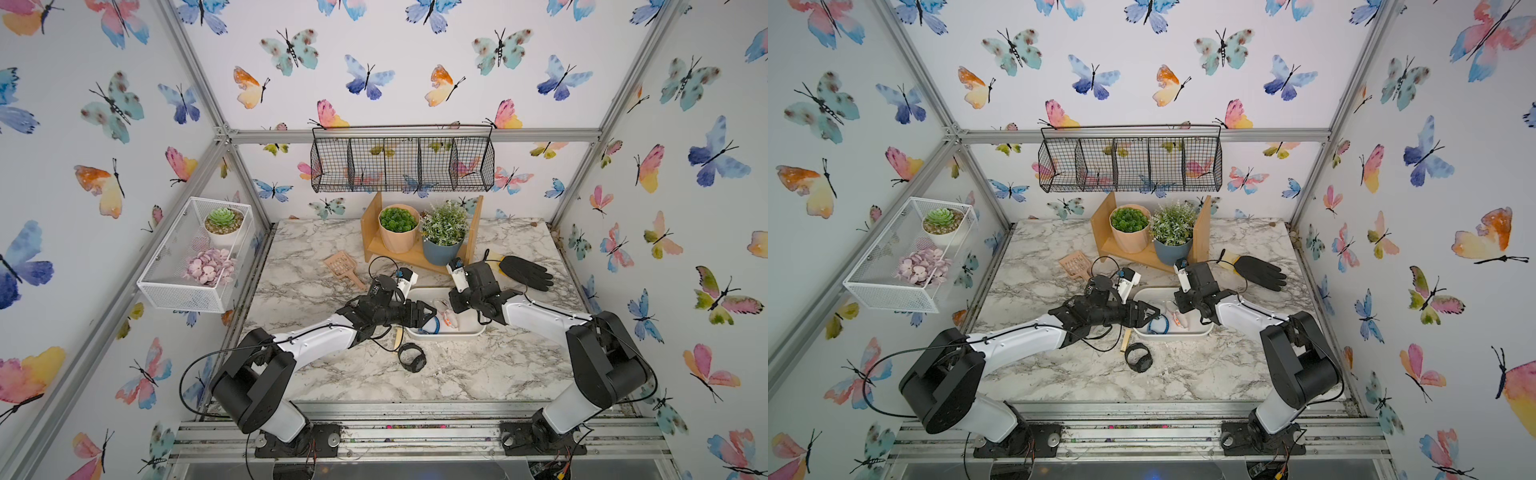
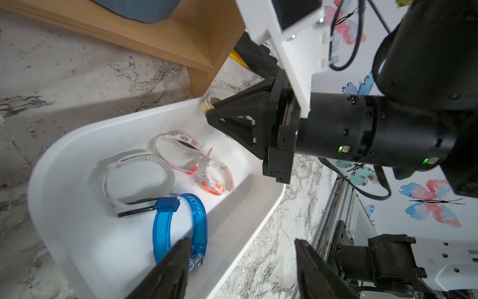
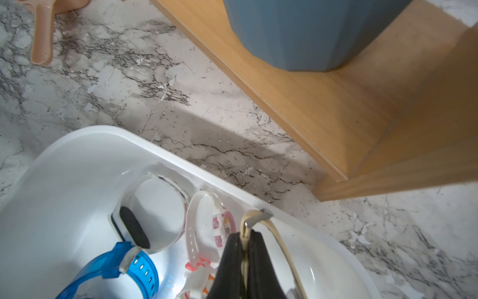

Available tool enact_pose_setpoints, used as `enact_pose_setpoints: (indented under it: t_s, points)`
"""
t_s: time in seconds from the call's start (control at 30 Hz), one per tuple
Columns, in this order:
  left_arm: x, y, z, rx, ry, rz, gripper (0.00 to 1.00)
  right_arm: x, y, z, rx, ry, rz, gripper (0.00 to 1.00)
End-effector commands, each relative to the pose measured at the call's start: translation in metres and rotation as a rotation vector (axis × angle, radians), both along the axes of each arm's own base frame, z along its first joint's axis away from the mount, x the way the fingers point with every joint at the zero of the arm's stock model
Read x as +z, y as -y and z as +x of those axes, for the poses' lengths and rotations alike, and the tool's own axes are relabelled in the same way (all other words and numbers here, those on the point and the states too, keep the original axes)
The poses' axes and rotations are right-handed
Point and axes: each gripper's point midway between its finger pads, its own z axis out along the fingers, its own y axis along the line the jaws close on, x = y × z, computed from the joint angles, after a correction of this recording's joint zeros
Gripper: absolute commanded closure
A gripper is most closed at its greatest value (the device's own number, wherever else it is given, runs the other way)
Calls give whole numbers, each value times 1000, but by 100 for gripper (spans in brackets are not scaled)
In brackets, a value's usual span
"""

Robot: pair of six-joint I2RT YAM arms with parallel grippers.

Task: Put the watch into the storage box
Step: Place the watch in the storage box.

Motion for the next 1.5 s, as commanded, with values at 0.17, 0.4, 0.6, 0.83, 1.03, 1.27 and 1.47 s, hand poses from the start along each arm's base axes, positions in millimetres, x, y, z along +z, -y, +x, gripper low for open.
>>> enact_pose_setpoints:
  t_s: [0.17,0.4,0.6,0.83,1.03,1.27,1.47]
  points:
    - [0,2,2,6,5,-9,32,-26,13,0,-66,-75,-27,97]
    - [0,-1,2,14,12,0,32,-21,18,-1,-83,-50,-31,97]
    - [-3,-4,2,23,10,16,32,-33,18,-2,-87,-81,-43,91]
    - [-12,-17,1,59,12,76,31,-31,22,0,-103,-68,-57,83]
    - [-14,-32,0,100,4,117,31,-31,22,-1,-105,-71,-58,81]
    - [-19,-72,-1,202,-8,215,31,6,6,-7,-37,3,52,79]
    - [-39,-105,-18,248,-53,321,31,34,-10,-15,25,66,89,75]
